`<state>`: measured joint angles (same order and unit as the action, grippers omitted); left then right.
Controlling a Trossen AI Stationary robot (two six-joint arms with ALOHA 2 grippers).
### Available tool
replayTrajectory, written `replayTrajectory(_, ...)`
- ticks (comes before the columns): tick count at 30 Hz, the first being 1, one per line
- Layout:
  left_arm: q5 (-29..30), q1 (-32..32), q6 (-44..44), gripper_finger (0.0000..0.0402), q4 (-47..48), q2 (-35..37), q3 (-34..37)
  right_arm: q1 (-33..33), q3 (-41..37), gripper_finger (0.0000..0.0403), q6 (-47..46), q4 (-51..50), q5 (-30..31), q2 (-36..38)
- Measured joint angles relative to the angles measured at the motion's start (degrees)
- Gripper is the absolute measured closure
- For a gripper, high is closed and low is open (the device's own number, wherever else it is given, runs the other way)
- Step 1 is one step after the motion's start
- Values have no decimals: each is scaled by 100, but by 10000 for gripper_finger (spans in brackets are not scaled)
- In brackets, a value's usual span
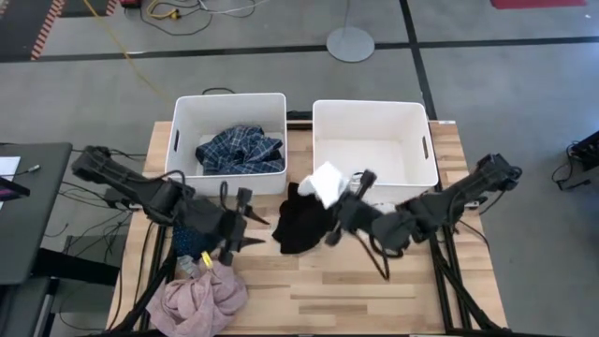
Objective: Sort clothes
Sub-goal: Put the white sock into the right laundry bin
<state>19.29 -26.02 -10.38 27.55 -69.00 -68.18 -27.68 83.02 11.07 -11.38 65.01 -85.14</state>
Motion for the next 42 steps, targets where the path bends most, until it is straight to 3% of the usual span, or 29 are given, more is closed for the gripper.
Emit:
replayTrajectory(13, -3, -542, 102, 208, -298, -966, 0, 1089, 0, 403, -2529, -3087, -64, 631)
replayTrajectory(22, -5, -583, 152, 208, -548, -1468, 0, 1799, 0, 403, -3963, -4856, -664, 721)
replayTrajectory(29, -102, -624, 259, 208, -825, -1548, 4, 2180, 0, 403, -4222, -5266, -1010, 720)
replayTrajectory(35, -106, -715, 296, 208, -892, -1542, 4, 2689, 0, 403, -4231, -5496, -1822, 709)
replayTrajectory(42, -105, -798, 359, 208, -896, -1542, 4, 3194, -83, 398, -4254, -5771, -2351, 714)
